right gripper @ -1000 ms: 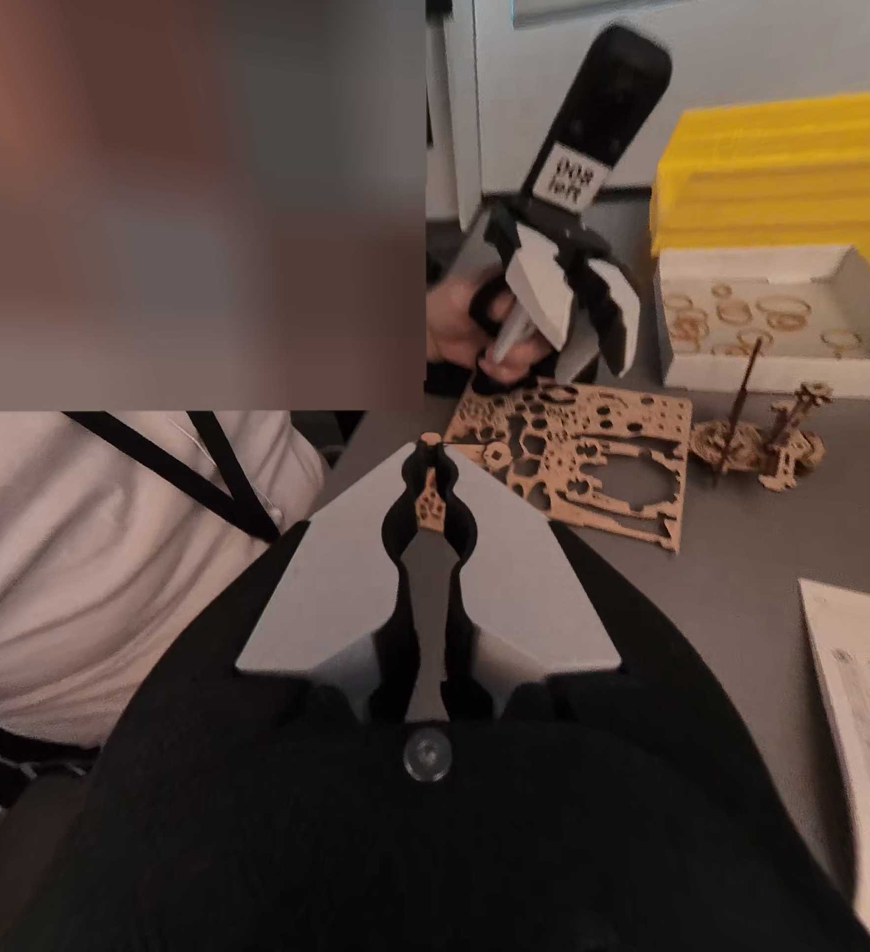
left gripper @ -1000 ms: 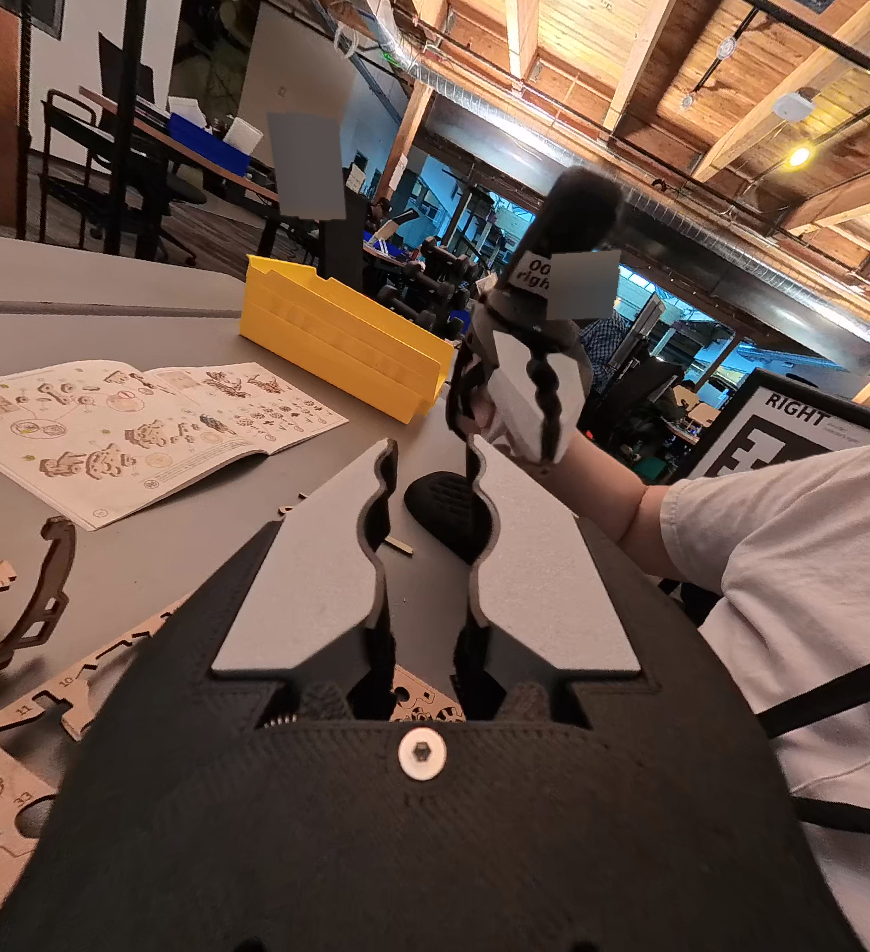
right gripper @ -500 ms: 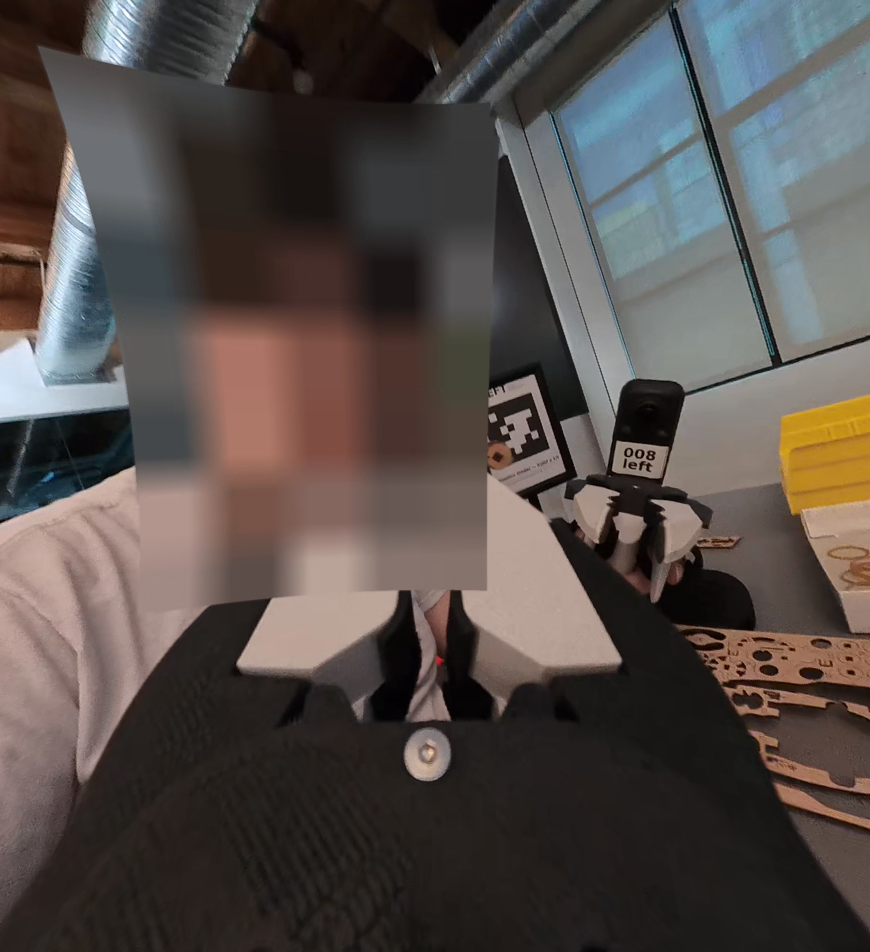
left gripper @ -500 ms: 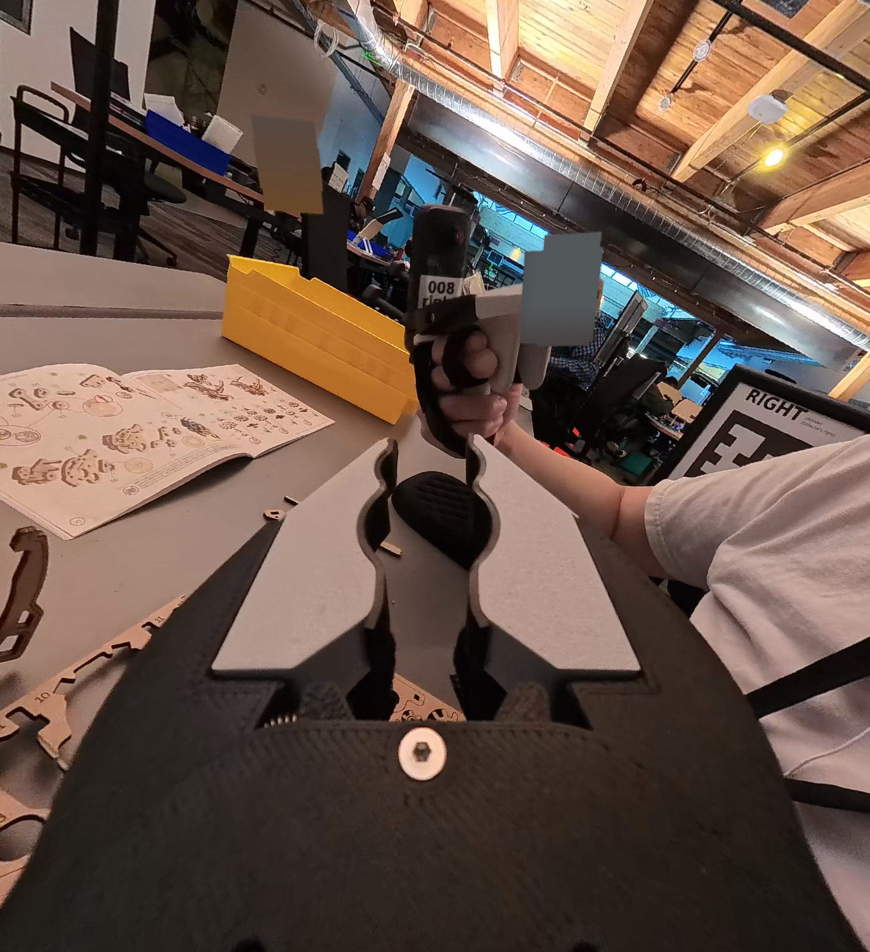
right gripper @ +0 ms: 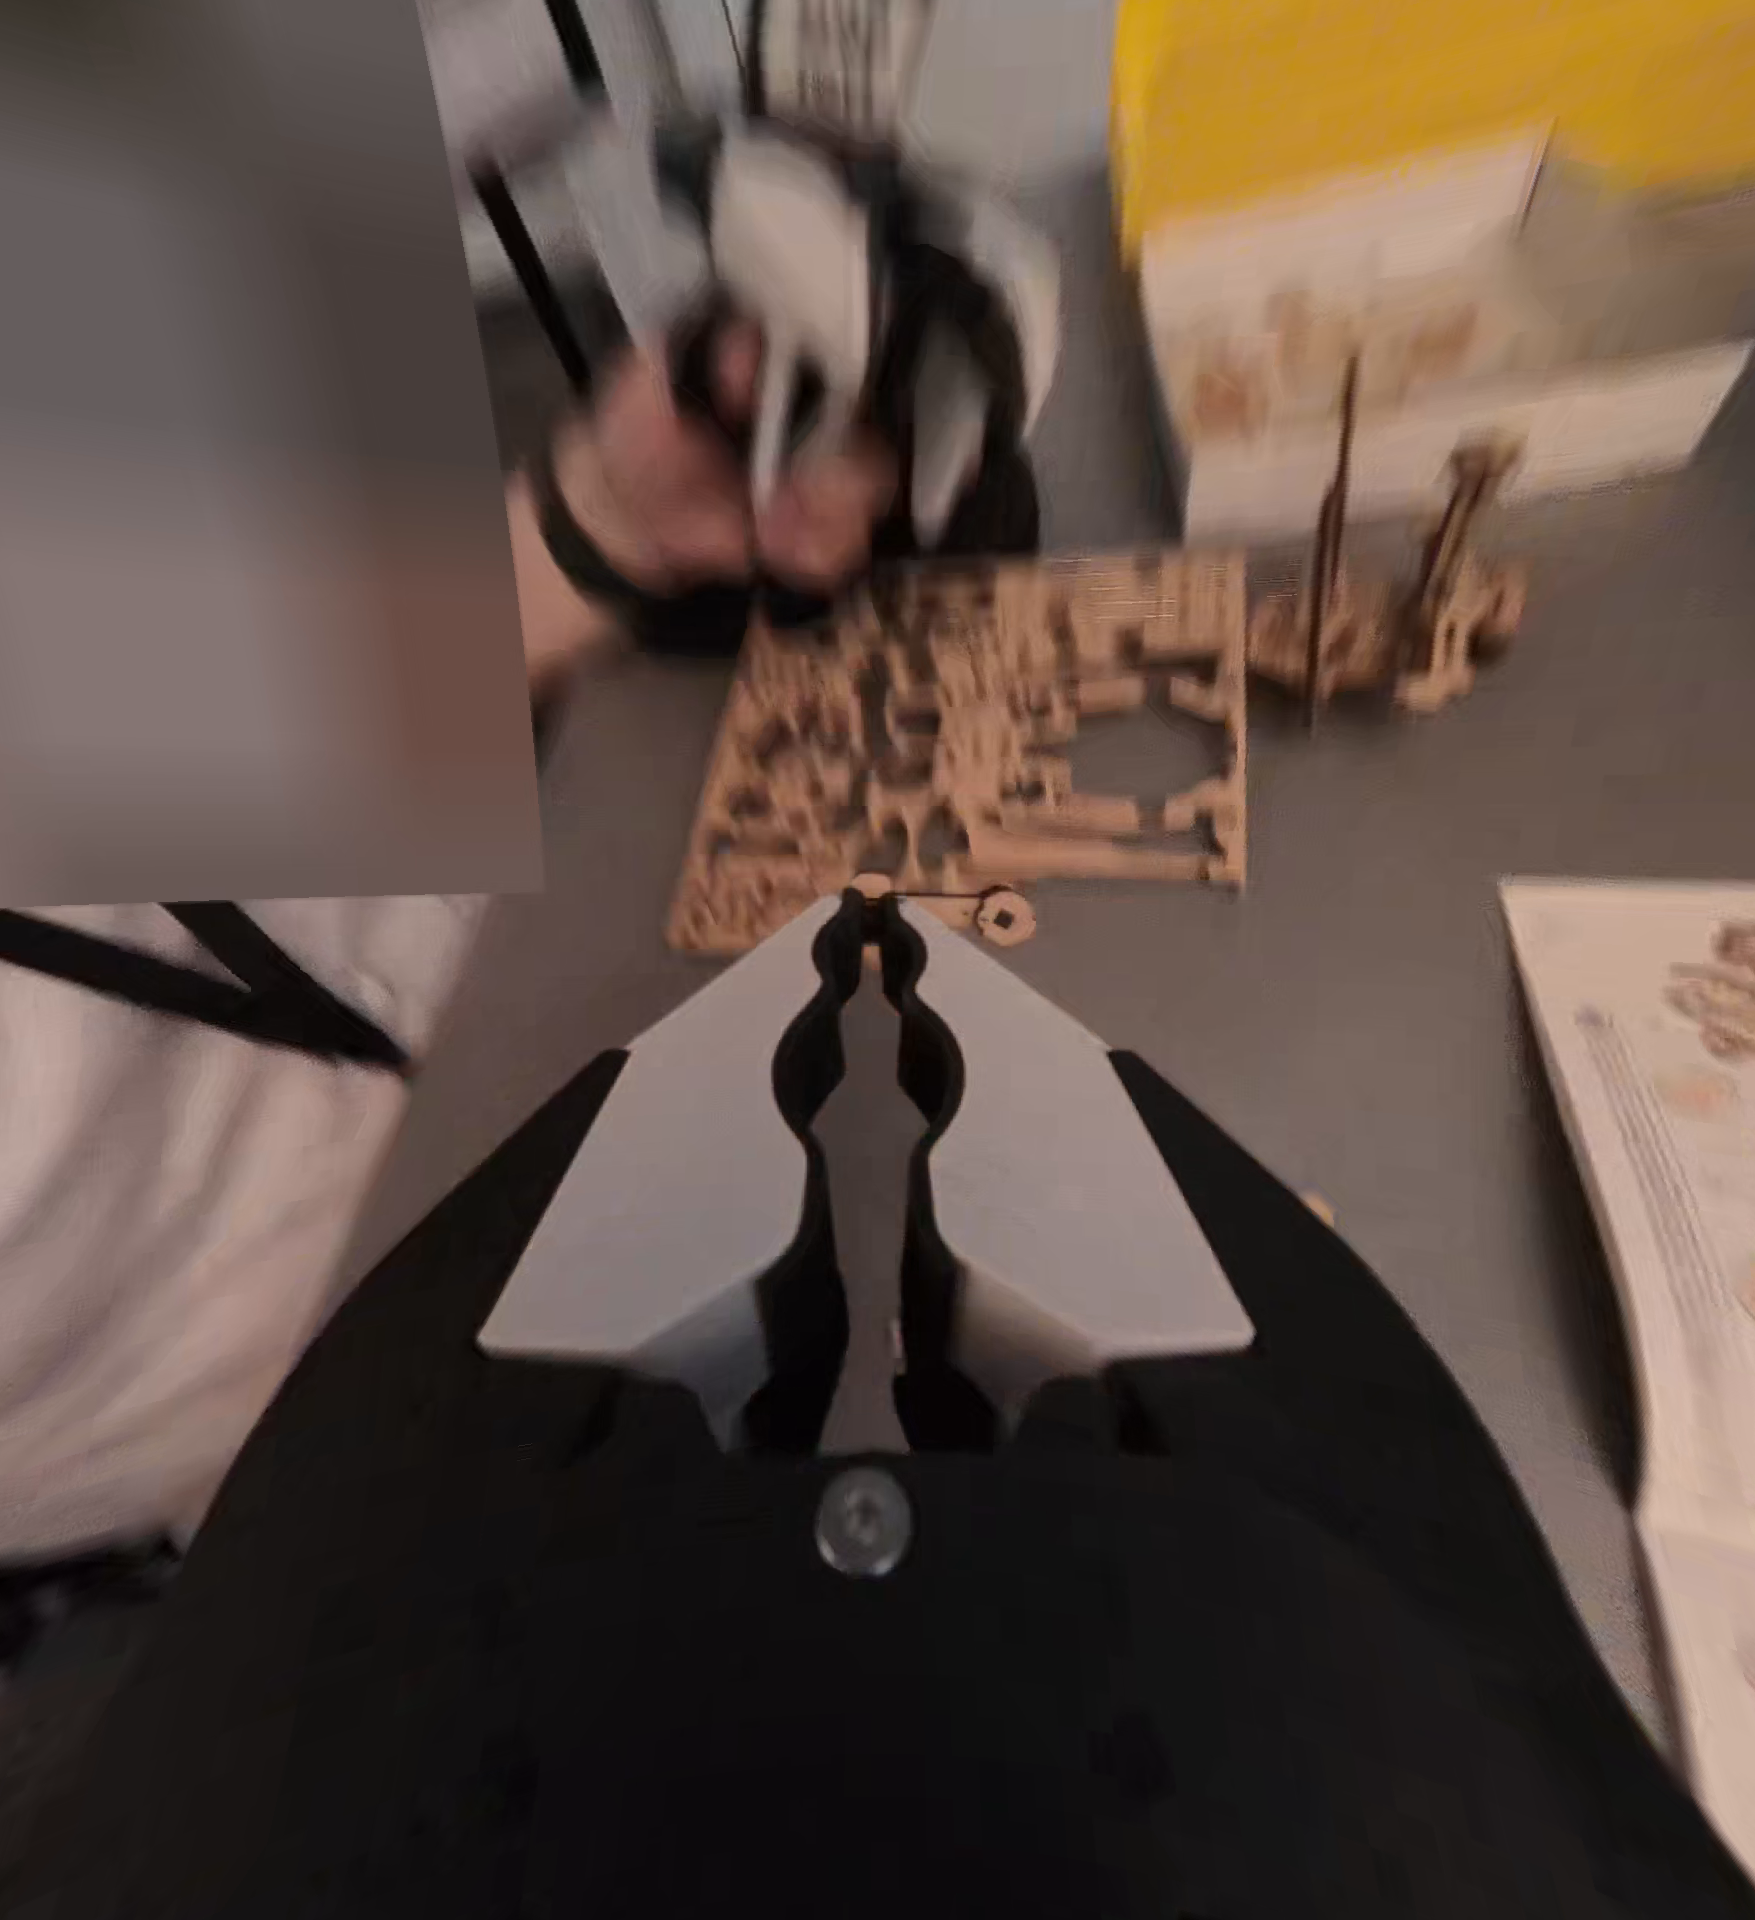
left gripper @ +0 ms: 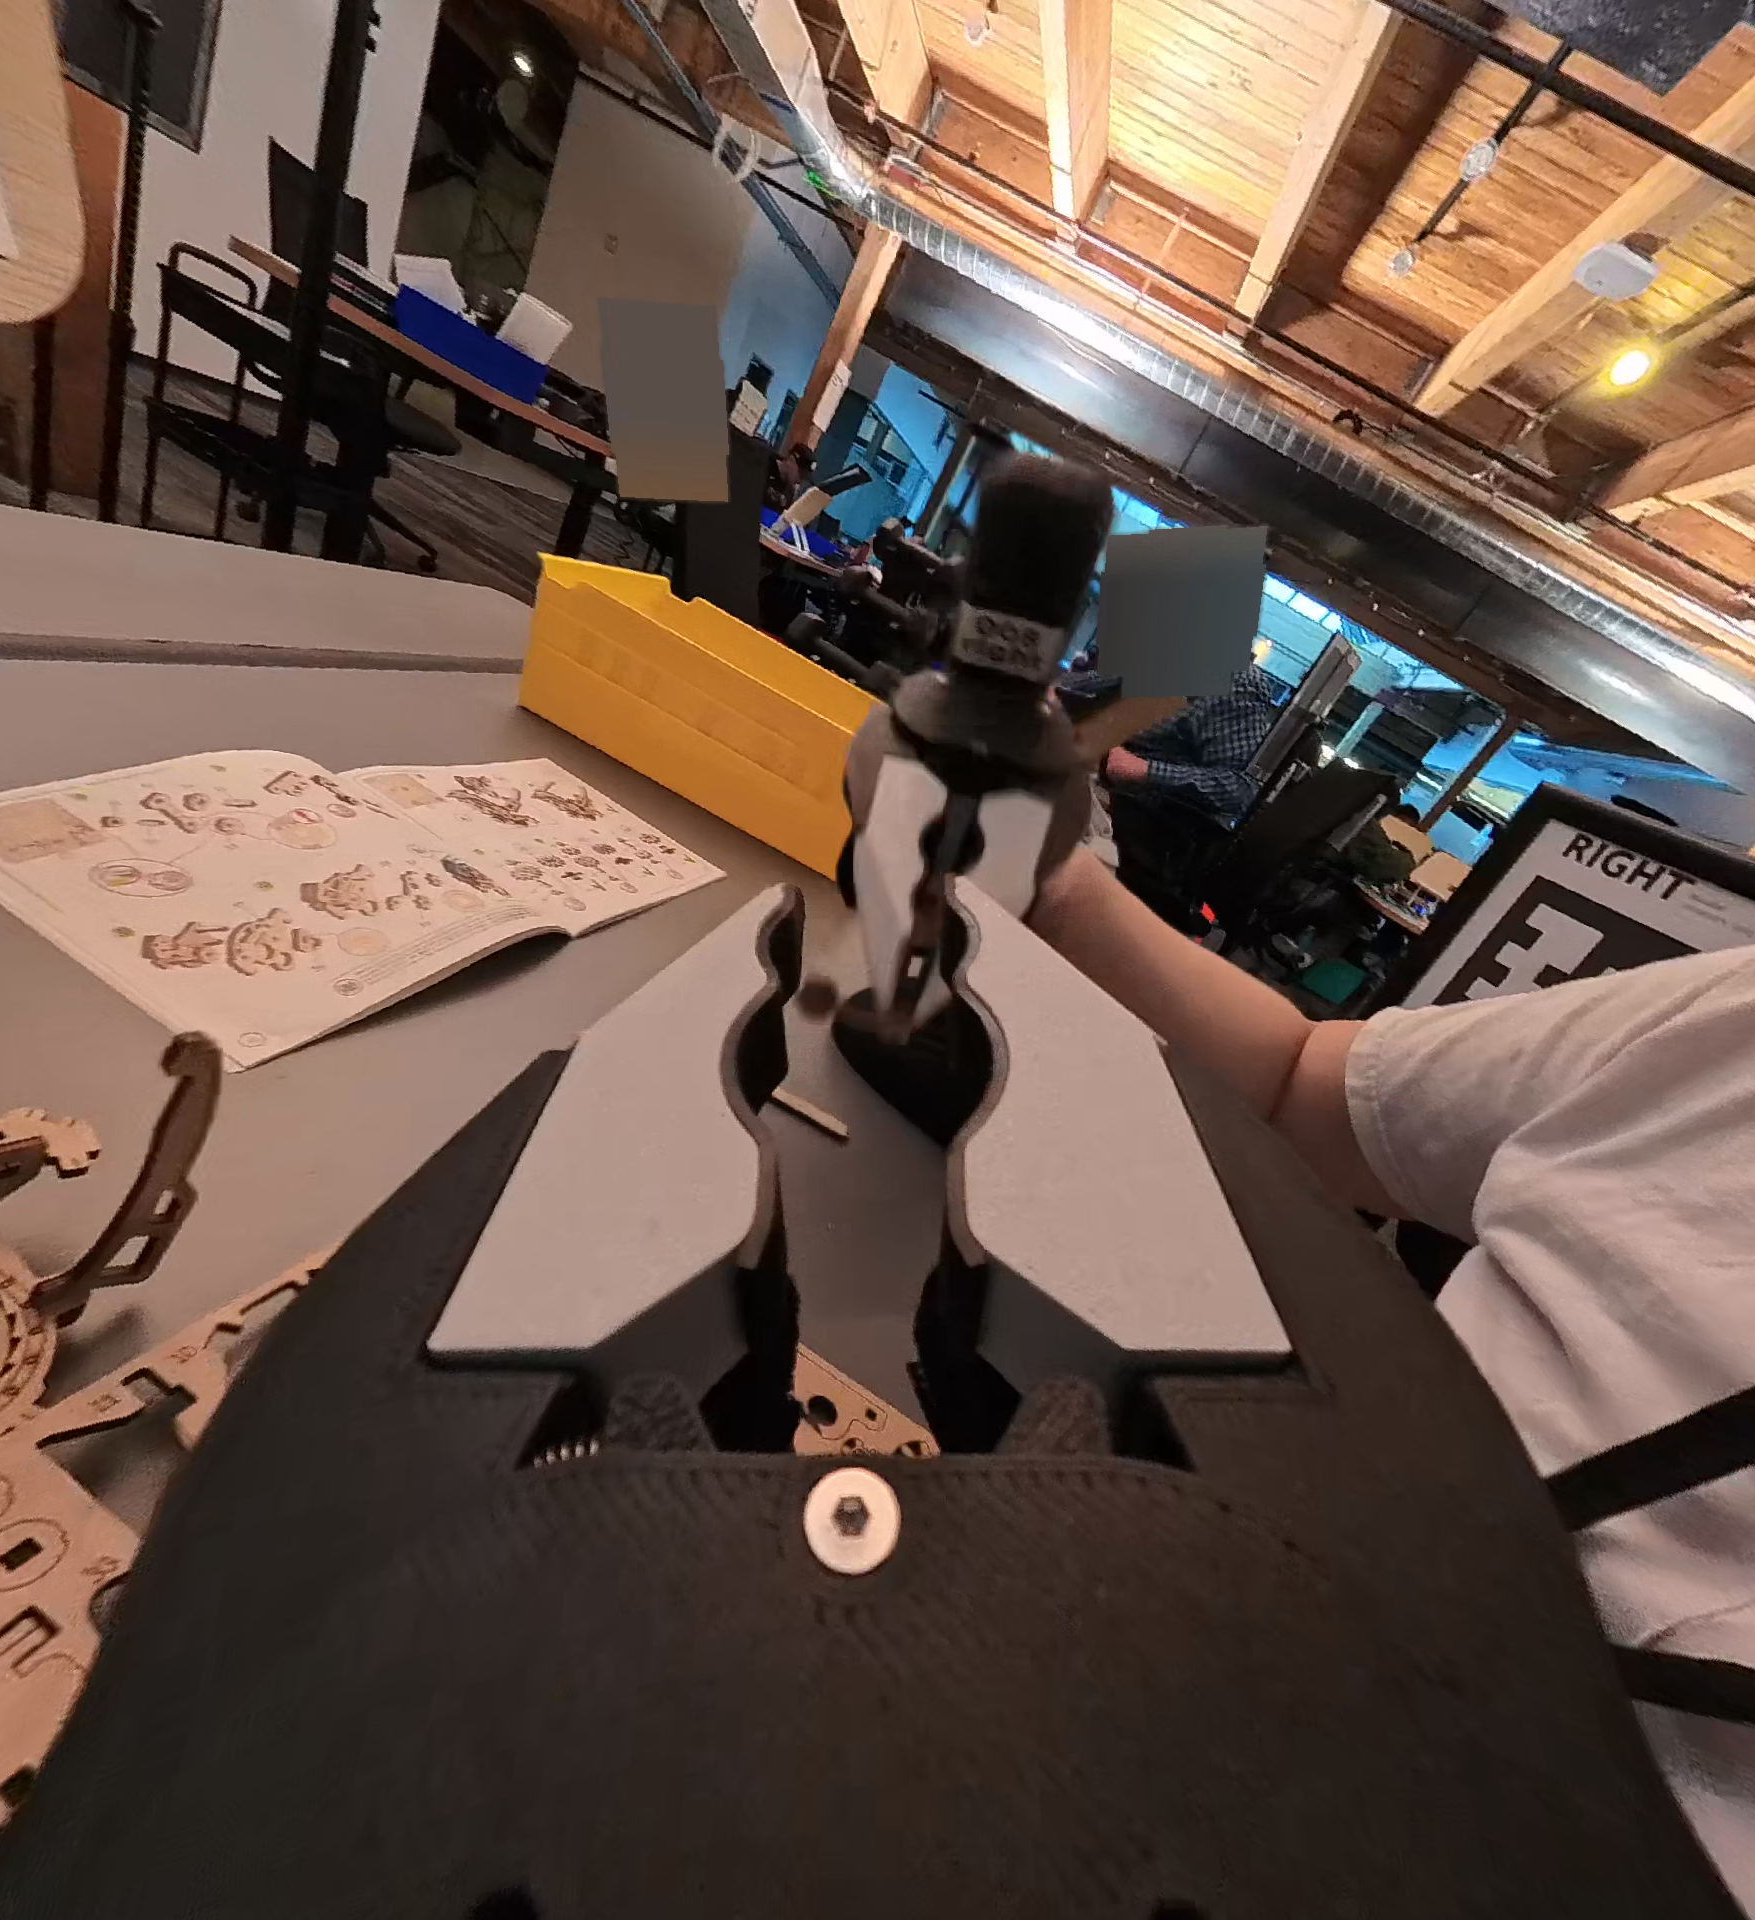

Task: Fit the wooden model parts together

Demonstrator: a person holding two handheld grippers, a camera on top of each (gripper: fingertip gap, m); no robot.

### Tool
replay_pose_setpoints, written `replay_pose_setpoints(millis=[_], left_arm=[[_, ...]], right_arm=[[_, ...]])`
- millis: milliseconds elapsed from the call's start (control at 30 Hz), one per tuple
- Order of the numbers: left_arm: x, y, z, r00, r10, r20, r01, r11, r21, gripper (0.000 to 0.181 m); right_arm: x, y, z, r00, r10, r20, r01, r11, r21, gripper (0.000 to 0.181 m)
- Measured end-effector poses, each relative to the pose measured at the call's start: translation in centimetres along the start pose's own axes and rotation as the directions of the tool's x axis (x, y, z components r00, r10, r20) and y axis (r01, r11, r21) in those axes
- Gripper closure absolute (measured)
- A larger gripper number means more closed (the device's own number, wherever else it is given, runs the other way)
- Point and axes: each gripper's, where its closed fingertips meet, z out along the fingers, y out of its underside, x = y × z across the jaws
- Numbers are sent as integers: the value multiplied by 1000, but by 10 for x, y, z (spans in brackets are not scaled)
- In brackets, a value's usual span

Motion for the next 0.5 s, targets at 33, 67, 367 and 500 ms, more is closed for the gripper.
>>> replay_pose_setpoints(millis=[33,67,367,500], left_arm=[[-1,-1,-1,1000,-9,2,9,1000,8,158],[-2,-2,-2,1000,-16,1,16,1000,11,158],[-4,5,2,1000,-2,17,3,1000,-26,157],[-4,4,2,1000,-7,13,7,1000,-22,157]], right_arm=[[1,18,9,997,-52,-49,44,989,-144,181],[5,35,15,987,-118,-110,81,952,-294,181],[9,78,32,952,-280,-126,137,754,-643,170],[10,75,24,941,-315,-125,160,739,-654,167]])
